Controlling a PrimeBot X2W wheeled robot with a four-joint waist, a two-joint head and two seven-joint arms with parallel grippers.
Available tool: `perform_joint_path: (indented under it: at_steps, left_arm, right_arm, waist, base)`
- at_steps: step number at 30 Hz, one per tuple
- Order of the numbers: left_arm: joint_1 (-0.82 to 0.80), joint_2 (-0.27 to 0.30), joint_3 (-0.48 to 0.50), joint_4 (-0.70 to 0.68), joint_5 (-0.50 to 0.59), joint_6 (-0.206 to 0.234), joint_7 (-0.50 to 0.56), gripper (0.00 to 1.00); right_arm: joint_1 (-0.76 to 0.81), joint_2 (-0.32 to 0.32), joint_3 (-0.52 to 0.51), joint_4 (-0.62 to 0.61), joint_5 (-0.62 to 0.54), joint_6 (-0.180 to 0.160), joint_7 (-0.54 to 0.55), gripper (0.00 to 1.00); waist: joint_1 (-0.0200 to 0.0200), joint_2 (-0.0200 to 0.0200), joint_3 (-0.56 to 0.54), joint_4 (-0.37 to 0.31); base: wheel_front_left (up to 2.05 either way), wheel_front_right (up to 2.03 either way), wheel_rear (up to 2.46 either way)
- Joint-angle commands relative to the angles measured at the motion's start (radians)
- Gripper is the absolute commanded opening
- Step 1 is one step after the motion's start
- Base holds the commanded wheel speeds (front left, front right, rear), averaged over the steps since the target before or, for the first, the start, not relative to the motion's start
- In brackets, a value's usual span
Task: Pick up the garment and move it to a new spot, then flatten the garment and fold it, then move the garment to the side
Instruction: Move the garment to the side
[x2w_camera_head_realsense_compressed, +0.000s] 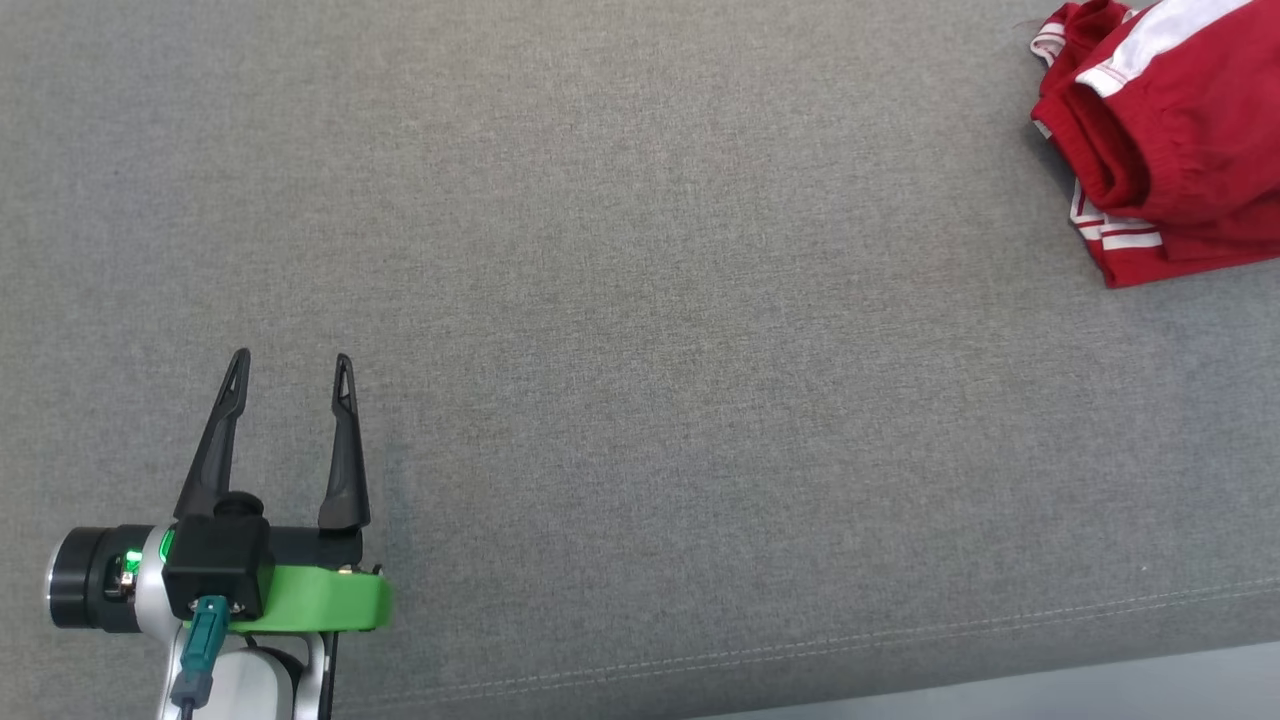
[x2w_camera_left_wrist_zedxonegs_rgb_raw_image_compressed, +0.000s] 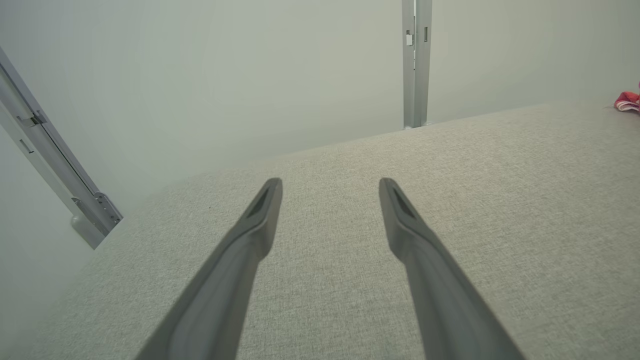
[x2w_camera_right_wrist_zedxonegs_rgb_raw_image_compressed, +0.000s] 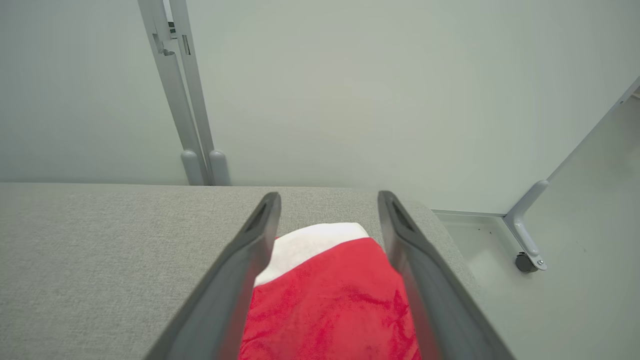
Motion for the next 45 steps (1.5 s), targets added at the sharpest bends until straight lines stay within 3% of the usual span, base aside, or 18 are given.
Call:
perform_joint_path:
  at_steps: [1, 10, 19, 30, 45]
  left_arm:
    - [0.018, -0.005, 0.003, 0.0, -0.002, 0.007, 0.001, 1.0]
    - [0.053, -0.026, 0.011, -0.005, -0.01, 0.011, 0.001, 1.0]
    - [0.113, -0.035, 0.032, -0.012, -0.019, 0.01, 0.001, 1.0]
    - [0.143, -0.051, 0.048, -0.01, -0.023, 0.003, 0.001, 1.0]
    - [0.227, -0.074, 0.098, -0.016, -0.054, -0.003, 0.001, 1.0]
  right_arm:
    - [0.029, 0.013, -0.011, -0.023, -0.006, 0.0, -0.015, 1.0]
    - [0.174, 0.056, -0.293, -0.249, -0.179, 0.0, -0.019, 1.0]
    - [0.505, 0.2, -0.654, -0.499, -0.439, 0.0, -0.019, 1.0]
    - [0.804, 0.373, -0.851, -0.694, -0.601, 0.0, -0.02, 1.0]
    - [1.125, 0.525, -0.976, -0.913, -0.839, 0.0, -0.019, 1.0]
  waist:
    - [0.0, 0.0, -0.043, -0.009]
    - [0.0, 0.0, -0.133, -0.017]
    - [0.0, 0.0, -0.223, -0.012]
    - [0.0, 0.0, -0.277, 0.009]
    - [0.0, 0.0, -0.346, 0.049]
  base:
    - [0.0, 0.0, 0.0]
    - [0.0, 0.0, 0.0]
    - [0.0, 0.0, 0.0]
    - [0.0, 0.0, 0.0]
    - [0.0, 0.0, 0.0]
